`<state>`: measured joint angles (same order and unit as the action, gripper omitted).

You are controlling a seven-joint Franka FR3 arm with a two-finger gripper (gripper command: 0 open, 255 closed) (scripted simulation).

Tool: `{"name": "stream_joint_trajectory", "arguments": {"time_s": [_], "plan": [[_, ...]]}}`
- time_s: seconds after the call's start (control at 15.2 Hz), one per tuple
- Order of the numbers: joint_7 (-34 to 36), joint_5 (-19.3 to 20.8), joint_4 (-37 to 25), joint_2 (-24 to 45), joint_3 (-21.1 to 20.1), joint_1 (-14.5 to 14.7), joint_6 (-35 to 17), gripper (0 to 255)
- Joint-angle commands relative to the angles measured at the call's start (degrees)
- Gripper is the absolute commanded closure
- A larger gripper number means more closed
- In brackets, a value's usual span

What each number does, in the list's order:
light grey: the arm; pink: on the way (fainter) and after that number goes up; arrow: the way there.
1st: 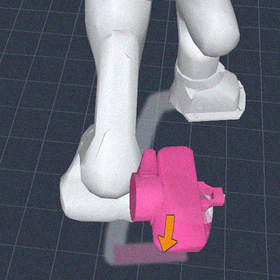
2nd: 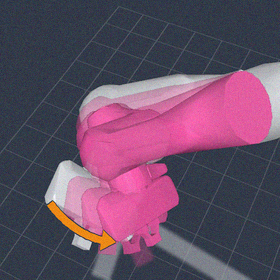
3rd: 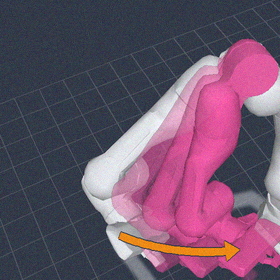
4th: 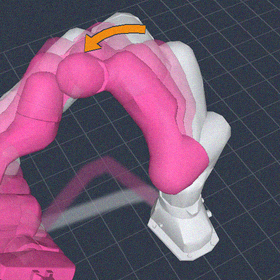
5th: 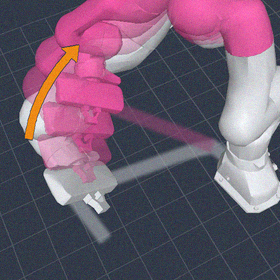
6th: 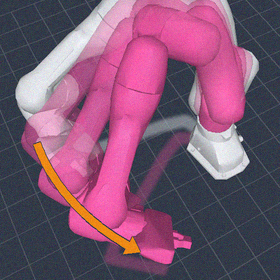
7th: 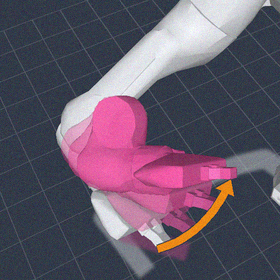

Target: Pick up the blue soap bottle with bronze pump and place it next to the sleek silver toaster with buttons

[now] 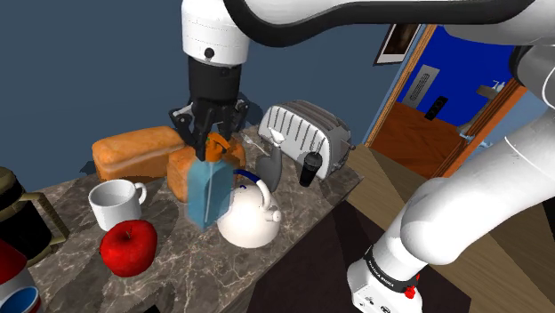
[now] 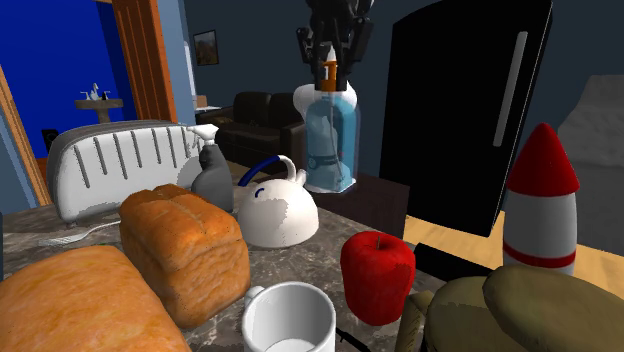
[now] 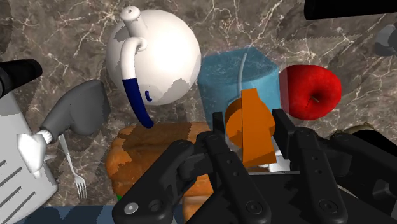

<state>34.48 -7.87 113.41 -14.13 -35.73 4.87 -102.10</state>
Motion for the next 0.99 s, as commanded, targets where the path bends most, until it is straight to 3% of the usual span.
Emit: {"name": "stream_joint_trajectory", "arguments": {"time_s": [0.0, 0.92], "plan": [[0.12, 0.15, -1.69, 0.14, 0.06, -0.07, 1.56, 255], [1.06, 1.43, -14.21, 2.09, 0.25, -0.61, 12.40, 255]]}}
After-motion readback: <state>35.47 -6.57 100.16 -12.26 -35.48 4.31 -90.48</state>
